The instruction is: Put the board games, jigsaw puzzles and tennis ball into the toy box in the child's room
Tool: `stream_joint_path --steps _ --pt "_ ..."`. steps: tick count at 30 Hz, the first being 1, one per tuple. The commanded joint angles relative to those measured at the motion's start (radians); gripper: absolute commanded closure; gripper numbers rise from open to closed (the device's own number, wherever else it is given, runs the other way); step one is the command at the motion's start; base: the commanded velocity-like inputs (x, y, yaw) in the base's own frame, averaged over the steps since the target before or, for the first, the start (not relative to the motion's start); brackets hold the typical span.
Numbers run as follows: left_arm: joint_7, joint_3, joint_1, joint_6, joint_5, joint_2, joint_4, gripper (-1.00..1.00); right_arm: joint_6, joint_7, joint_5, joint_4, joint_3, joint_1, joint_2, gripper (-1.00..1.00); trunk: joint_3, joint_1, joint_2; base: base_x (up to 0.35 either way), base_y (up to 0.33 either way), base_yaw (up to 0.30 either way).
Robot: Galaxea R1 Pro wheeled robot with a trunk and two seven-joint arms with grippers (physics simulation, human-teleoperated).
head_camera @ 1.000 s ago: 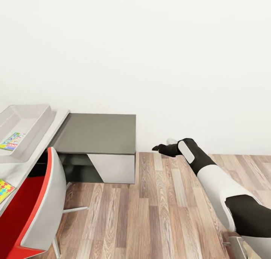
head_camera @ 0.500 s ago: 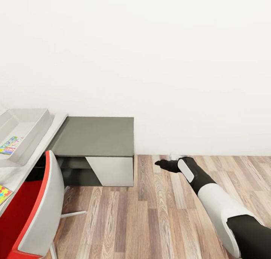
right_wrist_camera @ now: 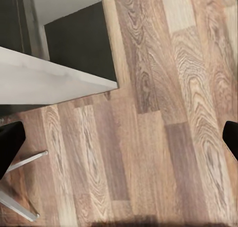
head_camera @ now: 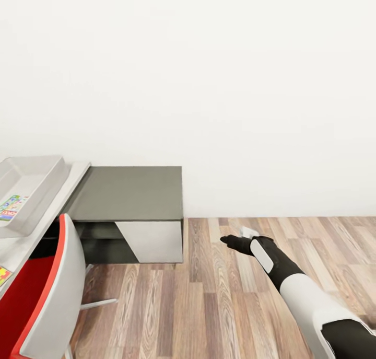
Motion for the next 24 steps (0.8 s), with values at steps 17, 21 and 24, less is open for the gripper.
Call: stream_joint_path --steps 17,21,24 --pt "0.043 -0.020 -0.001 0.008 -0.001 -0.001 0.000 -1.00 -0.225 -0.006 -0.002 0.154 0.009 0.103 -0.025 -1.00 0.026 0.001 -0.002 0.000 0.000 -0.074" --pt "0.061 -0.050 -0.001 0.000 -0.007 -0.001 0.000 -1.00 -0.297 -0.006 -0.002 0.226 0.011 0.109 -0.025 -1.00 0.033 0.001 -0.002 0.000 0.000 -0.074" --pt "0.096 -0.064 -0.001 -0.001 -0.010 -0.001 -0.014 -1.00 -0.348 -0.006 -0.002 0.271 0.016 0.111 -0.023 -1.00 0.038 0.001 -0.002 0.000 0.000 -0.074"
